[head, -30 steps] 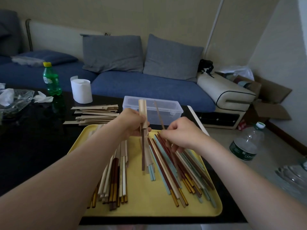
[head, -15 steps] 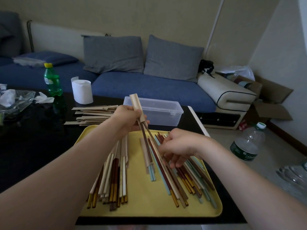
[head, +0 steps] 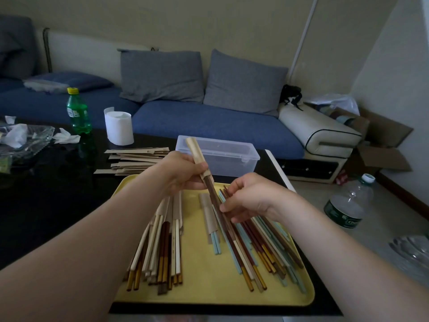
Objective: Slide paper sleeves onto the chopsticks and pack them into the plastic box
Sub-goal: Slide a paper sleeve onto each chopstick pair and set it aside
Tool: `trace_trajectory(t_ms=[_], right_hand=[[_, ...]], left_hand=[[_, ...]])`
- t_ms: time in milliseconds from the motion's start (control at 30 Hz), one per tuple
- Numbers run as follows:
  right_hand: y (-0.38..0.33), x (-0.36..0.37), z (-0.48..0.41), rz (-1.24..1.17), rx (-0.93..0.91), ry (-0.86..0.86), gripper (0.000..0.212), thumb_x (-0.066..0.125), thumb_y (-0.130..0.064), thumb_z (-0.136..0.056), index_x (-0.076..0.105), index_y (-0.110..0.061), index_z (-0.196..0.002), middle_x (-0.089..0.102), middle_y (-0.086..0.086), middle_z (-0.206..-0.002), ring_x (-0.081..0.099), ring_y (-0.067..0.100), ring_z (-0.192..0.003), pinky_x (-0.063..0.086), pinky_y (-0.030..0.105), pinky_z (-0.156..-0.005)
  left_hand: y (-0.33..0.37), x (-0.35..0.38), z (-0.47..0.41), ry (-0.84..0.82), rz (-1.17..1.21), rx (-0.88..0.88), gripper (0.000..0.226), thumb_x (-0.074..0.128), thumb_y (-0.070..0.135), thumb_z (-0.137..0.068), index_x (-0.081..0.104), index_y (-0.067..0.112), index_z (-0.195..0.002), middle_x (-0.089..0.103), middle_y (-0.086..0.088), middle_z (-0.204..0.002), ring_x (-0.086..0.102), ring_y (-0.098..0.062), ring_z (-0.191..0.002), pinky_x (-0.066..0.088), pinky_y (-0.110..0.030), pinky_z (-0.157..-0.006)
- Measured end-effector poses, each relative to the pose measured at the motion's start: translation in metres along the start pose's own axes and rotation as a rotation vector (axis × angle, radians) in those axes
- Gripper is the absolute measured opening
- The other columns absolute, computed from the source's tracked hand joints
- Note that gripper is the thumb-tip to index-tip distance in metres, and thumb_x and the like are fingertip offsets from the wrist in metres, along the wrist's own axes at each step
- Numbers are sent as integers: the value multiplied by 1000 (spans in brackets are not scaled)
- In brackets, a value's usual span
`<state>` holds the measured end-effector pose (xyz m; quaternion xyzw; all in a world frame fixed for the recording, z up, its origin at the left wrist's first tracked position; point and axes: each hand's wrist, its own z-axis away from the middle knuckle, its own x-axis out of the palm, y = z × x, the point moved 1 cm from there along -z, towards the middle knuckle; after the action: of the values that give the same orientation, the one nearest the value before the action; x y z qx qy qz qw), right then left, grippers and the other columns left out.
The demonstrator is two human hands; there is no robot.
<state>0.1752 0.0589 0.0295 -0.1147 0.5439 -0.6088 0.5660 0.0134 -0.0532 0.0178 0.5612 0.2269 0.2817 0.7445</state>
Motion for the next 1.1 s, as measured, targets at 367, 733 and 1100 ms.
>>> trace_trajectory(t_ms=[367, 733, 1100], right_hand=[[-22, 39, -8, -89, -77, -84, 21, 78, -20, -100, 70, -14, -118, 84, 8, -95, 83, 25, -89, 65, 31, -71], [-50, 105, -18, 47, -101, -182, 25, 86, -12, -93, 67, -11, -109, 82, 17, -100, 79, 19, -71, 66, 29, -66], [-61, 142, -38, 514, -360, -39, 28, 78, -33, -96, 82, -11, -80, 79, 1, -69, 78, 14, -65, 64, 28, -67]], left_hand=[[2, -27, 4, -48, -224, -141, 34, 73, 29, -98, 72, -1, -113, 80, -15, -94, 79, -21, -79, 64, -30, -67], [-15, -82, -13, 667, -1021, 44, 27, 54, 15, -98, 58, 8, -123, 62, -14, -116, 62, -37, -112, 51, -43, -79], [-35, -115, -45, 487, -1282, 31, 39, 63, 13, -92, 56, 14, -131, 52, -12, -137, 46, -37, -133, 40, -56, -109]])
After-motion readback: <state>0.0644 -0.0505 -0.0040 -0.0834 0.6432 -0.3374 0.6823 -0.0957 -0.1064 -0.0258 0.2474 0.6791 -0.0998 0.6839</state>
